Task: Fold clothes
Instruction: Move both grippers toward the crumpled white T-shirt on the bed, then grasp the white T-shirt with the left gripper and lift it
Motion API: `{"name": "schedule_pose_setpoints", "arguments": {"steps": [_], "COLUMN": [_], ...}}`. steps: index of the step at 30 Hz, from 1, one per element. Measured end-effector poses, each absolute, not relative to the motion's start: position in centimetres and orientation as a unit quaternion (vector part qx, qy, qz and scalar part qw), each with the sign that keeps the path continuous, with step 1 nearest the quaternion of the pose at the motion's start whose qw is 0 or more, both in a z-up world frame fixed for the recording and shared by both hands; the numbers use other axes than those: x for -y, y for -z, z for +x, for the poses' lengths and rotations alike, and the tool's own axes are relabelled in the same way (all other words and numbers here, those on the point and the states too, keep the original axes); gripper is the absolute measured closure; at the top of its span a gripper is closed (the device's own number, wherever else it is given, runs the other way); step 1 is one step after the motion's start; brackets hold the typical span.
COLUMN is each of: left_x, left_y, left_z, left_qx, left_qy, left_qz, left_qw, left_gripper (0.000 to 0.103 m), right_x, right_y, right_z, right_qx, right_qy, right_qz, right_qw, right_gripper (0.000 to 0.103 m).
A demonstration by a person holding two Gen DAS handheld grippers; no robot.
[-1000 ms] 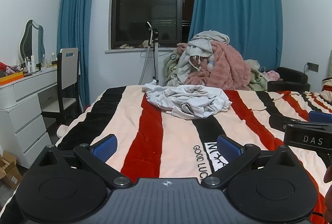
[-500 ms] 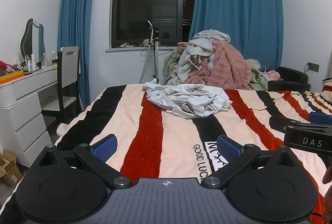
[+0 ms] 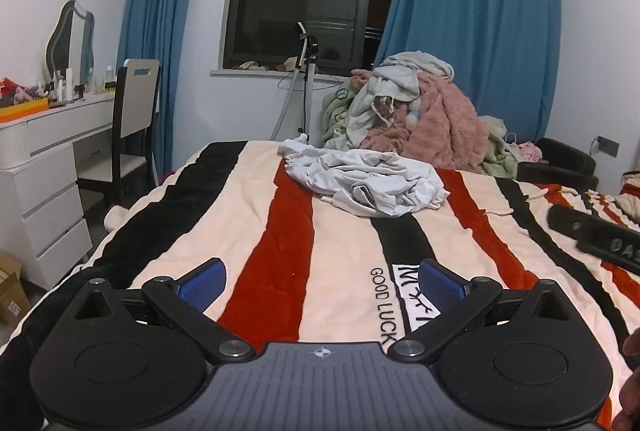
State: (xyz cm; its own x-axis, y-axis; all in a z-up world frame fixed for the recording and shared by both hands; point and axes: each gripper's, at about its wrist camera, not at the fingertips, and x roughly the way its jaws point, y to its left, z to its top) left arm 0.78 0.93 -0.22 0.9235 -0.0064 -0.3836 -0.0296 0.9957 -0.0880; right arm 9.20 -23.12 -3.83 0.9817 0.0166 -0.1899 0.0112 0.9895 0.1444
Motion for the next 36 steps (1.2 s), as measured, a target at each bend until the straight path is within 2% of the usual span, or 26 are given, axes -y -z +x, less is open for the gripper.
{"name": "schedule_pose_setpoints", "arguments": {"steps": [4,10,14,19,22,27,32,36], "left_x": [-1.4,-2.3,-2.4,-2.2,-2.1,0.4,2.6,3.2], "left_y": [0.1,0.7,0.7,0.1,-0.8,-0.3,2.6,5.3], "left_z": [0.6,0.8,1.1,3.5,7.2,15.5,27.0,35.4], "left_qx": [-0.197,-0.208,-0.213,-0.227,-0.244,-0.251,-0.27,-0.276], "left_qy": [-0.007,-0.012,0.003,0.001,0.003,0.022,0.029,0.054], "left_qz": [-0.059,-0.086,-0.108,-0.085,-0.08,-0.033,-0.042,-0.073], "left_qw": [0.979,0.974,0.971,0.97,0.967,0.967,0.962,0.957], "left_gripper": [0.0,0.0,0.0,0.001,0.004,0.004,0.004,0.004], "right_x": [22.8,21.5,21.1,21.9,23.5,27.0,28.7,29.1], "right_y": [3.0,-1.5,-6.2,-9.1,-7.7,-1.9,4.5,7.0], "right_z": [8.5,9.5,12.7,15.6,16.8,18.5,20.8,23.3], "right_qx": [-0.076,-0.038,-0.048,-0.03,-0.037,-0.09,-0.146,-0.172], "right_qy": [0.016,0.012,-0.043,-0.038,-0.025,-0.026,-0.008,0.014], "right_qz": [0.09,0.115,0.125,0.085,0.063,0.088,0.09,0.108], "right_qw": [0.993,0.993,0.99,0.995,0.997,0.992,0.985,0.979], "right_gripper": [0.0,0.0,0.0,0.0,0.0,0.001,0.001,0.001]}}
